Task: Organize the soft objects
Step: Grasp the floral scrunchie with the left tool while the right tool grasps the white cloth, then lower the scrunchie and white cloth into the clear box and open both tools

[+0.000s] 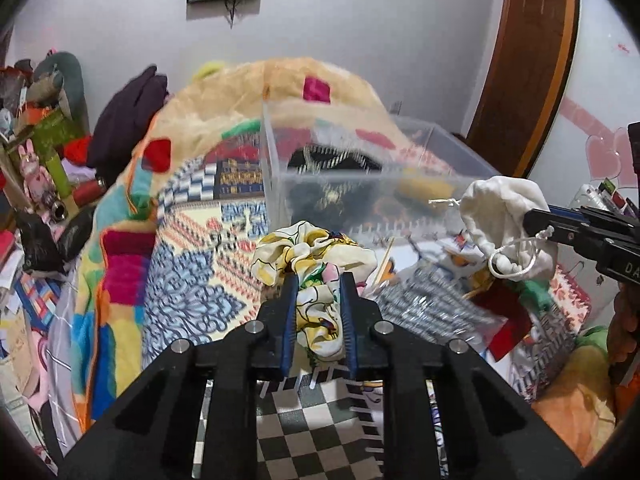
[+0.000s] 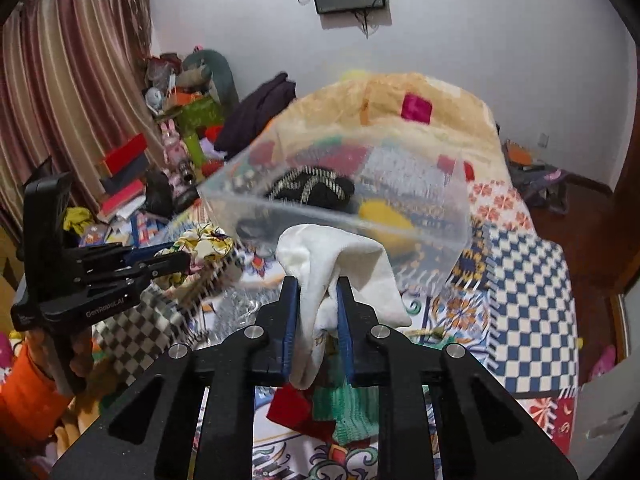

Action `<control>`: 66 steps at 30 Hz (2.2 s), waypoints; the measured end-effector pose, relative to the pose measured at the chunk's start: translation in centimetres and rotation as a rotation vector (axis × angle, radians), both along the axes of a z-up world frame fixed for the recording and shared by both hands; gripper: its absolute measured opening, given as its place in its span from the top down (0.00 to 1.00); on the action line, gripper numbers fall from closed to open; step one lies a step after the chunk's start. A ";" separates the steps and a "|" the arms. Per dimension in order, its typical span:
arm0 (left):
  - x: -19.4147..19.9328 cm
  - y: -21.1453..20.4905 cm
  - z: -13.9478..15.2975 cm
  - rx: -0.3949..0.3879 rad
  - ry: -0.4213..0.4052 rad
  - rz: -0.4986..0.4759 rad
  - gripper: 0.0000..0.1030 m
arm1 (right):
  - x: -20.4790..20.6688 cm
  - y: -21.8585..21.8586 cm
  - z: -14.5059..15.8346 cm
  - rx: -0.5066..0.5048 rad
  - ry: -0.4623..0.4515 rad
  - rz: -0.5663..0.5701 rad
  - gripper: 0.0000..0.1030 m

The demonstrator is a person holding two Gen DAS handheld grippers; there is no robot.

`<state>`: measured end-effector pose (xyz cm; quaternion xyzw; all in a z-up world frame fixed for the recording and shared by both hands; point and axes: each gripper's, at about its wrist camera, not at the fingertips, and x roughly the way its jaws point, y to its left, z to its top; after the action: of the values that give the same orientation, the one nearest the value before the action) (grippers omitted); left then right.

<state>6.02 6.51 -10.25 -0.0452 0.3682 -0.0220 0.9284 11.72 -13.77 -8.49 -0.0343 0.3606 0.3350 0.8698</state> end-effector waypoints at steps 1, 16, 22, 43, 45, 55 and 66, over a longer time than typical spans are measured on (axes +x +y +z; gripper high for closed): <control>-0.1 0.0 0.5 -0.001 -0.014 -0.001 0.81 | -0.1 -0.1 0.5 0.004 -0.016 -0.004 0.84; 2.5 -1.0 8.0 -0.018 -0.216 -0.014 0.81 | 1.5 -0.8 5.7 0.026 -0.221 -0.091 0.84; 5.4 -2.1 8.8 0.001 -0.223 -0.039 0.81 | 3.2 0.0 6.2 0.007 -0.264 -0.110 0.83; 15.2 -5.0 0.6 0.006 0.034 -0.150 0.81 | 9.1 1.2 -0.8 -0.110 -0.083 -0.101 0.82; 15.6 -5.3 0.1 0.008 0.053 -0.156 0.81 | 9.4 1.5 -1.3 -0.125 -0.069 -0.092 0.81; 14.7 -5.2 0.8 -0.008 0.056 -0.148 0.52 | 8.7 1.4 -0.6 -0.138 -0.066 -0.084 0.46; 9.7 -4.5 5.0 0.033 -0.065 -0.119 0.19 | 5.9 -0.8 3.2 -0.066 -0.139 -0.134 0.19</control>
<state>15.73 1.98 -5.24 -0.0074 0.3402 -0.0724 0.9375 17.59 -14.58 -5.28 -0.0621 0.3115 0.2608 0.9117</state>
